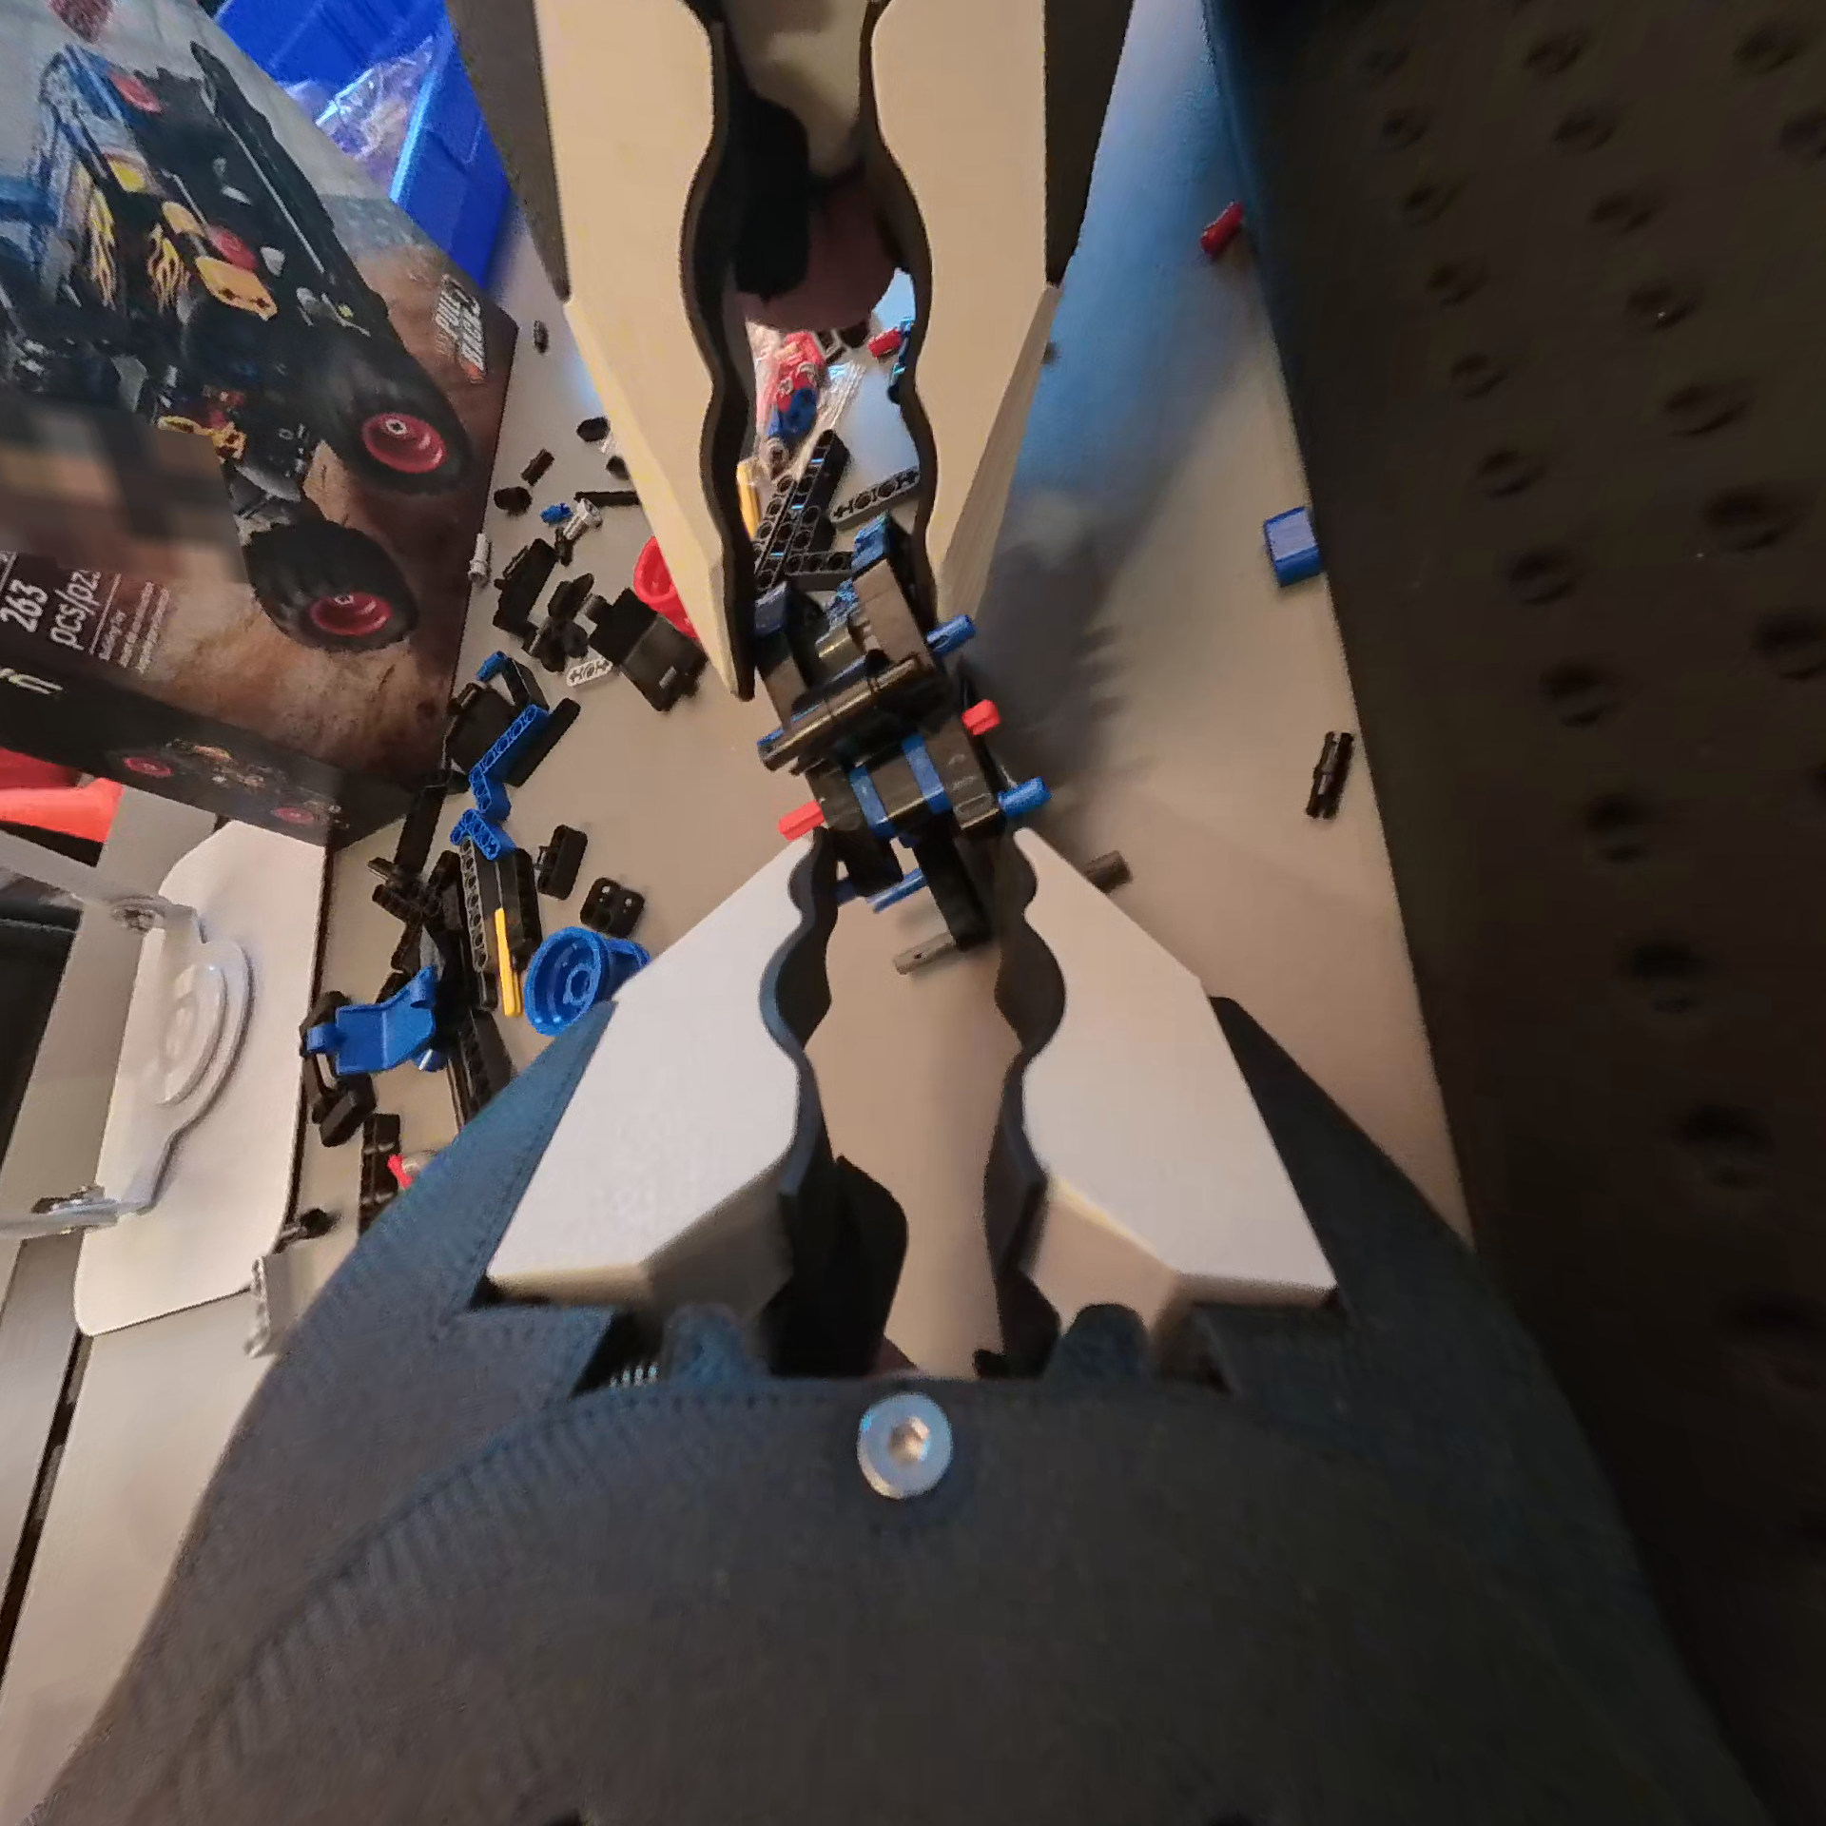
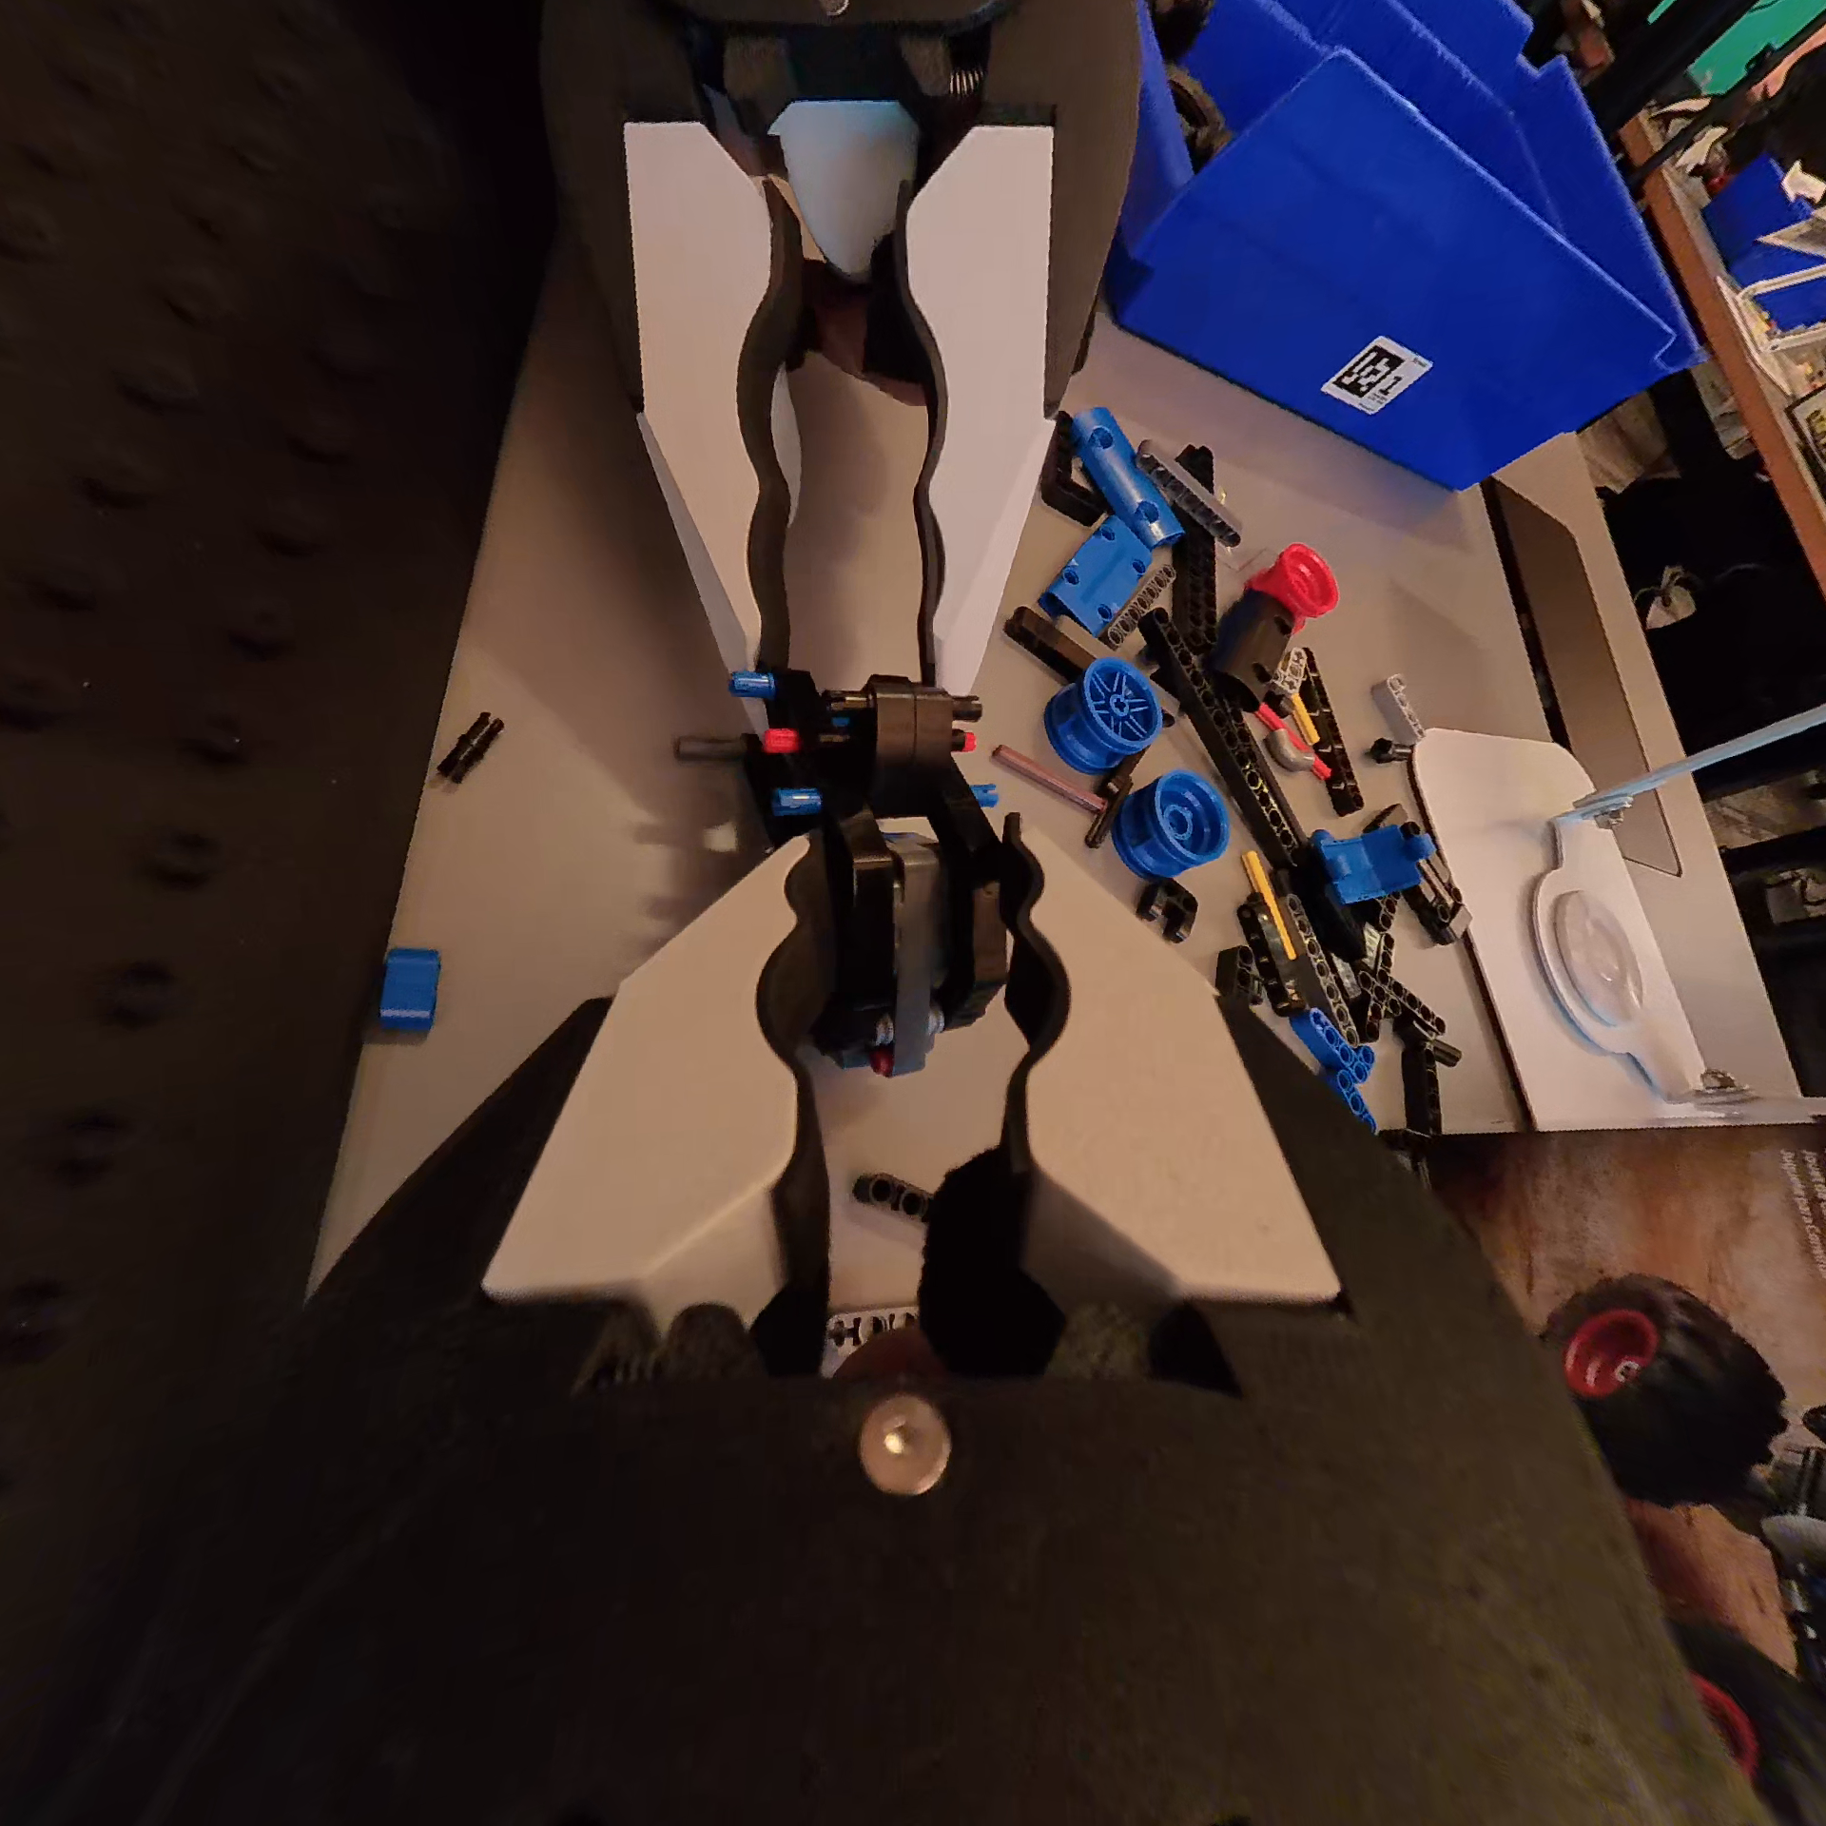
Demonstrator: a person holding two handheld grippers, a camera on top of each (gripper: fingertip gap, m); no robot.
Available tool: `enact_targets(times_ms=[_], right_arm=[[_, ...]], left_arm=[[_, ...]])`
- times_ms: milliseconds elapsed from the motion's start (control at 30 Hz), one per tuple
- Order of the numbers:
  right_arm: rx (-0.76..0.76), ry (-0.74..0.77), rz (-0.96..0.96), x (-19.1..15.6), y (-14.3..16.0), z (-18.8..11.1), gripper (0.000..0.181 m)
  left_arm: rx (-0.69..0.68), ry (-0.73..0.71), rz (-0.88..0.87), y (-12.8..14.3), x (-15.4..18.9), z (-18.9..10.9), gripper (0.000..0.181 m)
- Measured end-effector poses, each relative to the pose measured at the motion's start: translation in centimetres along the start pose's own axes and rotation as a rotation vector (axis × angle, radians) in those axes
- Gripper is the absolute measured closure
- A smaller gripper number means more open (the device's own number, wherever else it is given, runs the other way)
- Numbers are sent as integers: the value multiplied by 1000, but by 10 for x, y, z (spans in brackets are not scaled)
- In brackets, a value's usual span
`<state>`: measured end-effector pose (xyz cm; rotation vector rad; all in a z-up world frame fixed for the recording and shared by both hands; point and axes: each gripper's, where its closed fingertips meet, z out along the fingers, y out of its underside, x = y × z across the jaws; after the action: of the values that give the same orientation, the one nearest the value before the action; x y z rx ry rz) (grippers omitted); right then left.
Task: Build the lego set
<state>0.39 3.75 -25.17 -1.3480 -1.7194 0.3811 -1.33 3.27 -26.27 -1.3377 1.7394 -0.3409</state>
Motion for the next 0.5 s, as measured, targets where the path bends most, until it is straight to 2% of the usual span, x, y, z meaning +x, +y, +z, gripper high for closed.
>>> enact_targets(times_ms=[33,167,300,367,500], right_arm=[[-2,-6,-11,-2,0,0,148],[-6,-4,-3,-2,0,-1,148],[4,-1,7,0,0,-1,148],[6,5,18,2,0,-1,148],[5,6,19,3,2,-2,148]], left_arm=[[20,-20,-3,-3,-4,-2,174],[4,3,-29,0,-6,0,172],[4,2,-57,2,-7,0,168],[-23,-3,-64,7,-8,-2,146],[-4,28,-102,6,-3,-7,139]])
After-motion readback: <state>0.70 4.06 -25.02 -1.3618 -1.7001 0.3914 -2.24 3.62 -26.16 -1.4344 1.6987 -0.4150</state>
